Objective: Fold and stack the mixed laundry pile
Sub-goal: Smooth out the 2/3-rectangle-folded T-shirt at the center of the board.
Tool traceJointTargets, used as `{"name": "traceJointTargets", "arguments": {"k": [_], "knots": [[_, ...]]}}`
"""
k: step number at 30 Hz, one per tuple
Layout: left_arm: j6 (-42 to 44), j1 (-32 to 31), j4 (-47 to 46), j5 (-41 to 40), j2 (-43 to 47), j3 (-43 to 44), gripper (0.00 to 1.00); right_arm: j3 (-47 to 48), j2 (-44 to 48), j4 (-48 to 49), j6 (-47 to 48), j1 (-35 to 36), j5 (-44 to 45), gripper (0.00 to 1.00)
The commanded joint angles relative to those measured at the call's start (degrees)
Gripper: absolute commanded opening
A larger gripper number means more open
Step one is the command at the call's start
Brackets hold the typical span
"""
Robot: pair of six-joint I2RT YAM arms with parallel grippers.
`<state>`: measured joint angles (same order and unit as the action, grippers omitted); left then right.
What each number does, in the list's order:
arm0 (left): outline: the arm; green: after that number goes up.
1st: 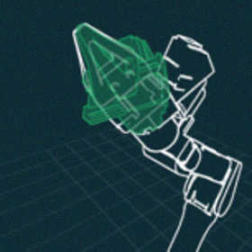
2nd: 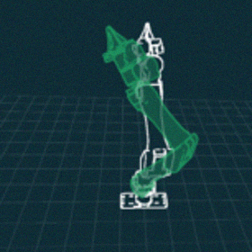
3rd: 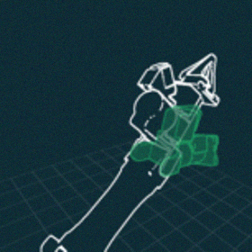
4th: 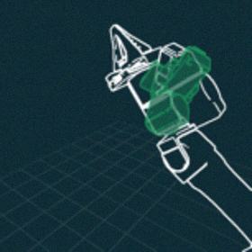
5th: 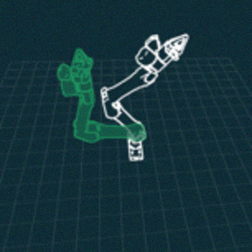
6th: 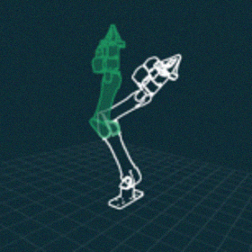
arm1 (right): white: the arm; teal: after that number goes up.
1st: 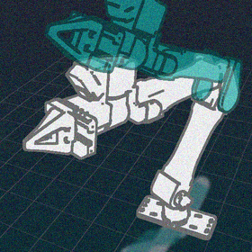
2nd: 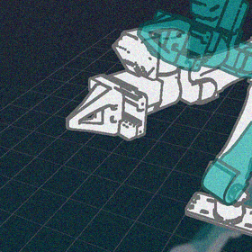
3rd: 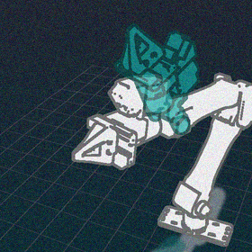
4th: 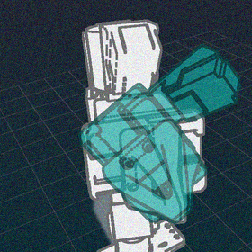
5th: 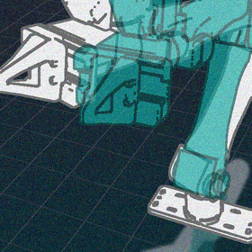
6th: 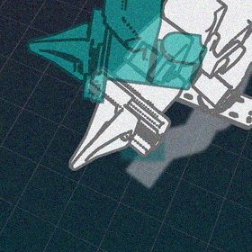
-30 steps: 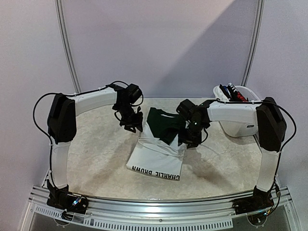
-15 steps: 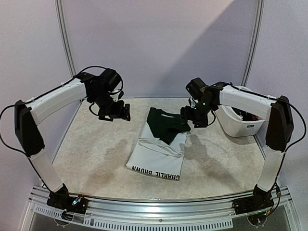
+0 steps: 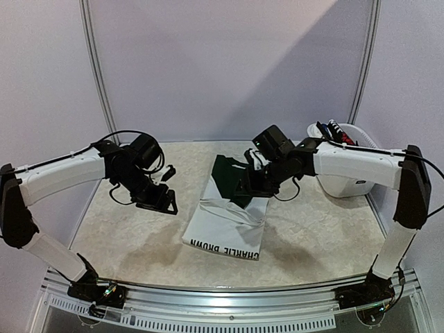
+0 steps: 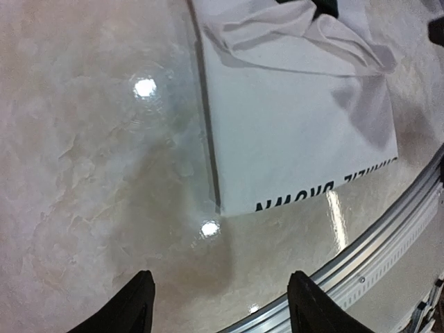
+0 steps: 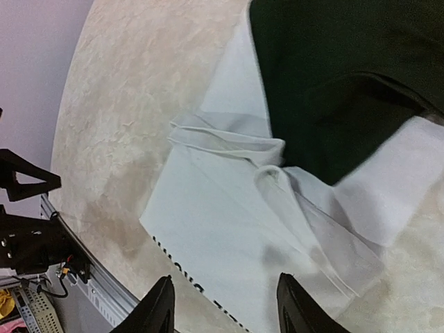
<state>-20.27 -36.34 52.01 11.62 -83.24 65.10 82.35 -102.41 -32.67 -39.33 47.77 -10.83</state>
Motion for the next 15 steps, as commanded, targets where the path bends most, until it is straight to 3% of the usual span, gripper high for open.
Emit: {"name": "traceJointTargets", "arguments": {"k": [1, 8, 15], "knots": [[1.8, -3.6, -5.3, 4.0, -1.4, -1.3, 0.64, 5.4, -7.6, 3.2, 1.2, 2.6, -4.8, 0.44], [-1.8, -5.3, -10.9, 5.6, -7.9, -0.8, 0.52, 8.5, -15.6, -0.2, 2.5, 3.3, -7.0, 0.30], [-2.1, -6.1, -11.8, 6.4, -12.9, 1.3, 0.47, 9.1, -19.5, -2.8, 2.7, 3.2, -3.8, 0.21]]}}
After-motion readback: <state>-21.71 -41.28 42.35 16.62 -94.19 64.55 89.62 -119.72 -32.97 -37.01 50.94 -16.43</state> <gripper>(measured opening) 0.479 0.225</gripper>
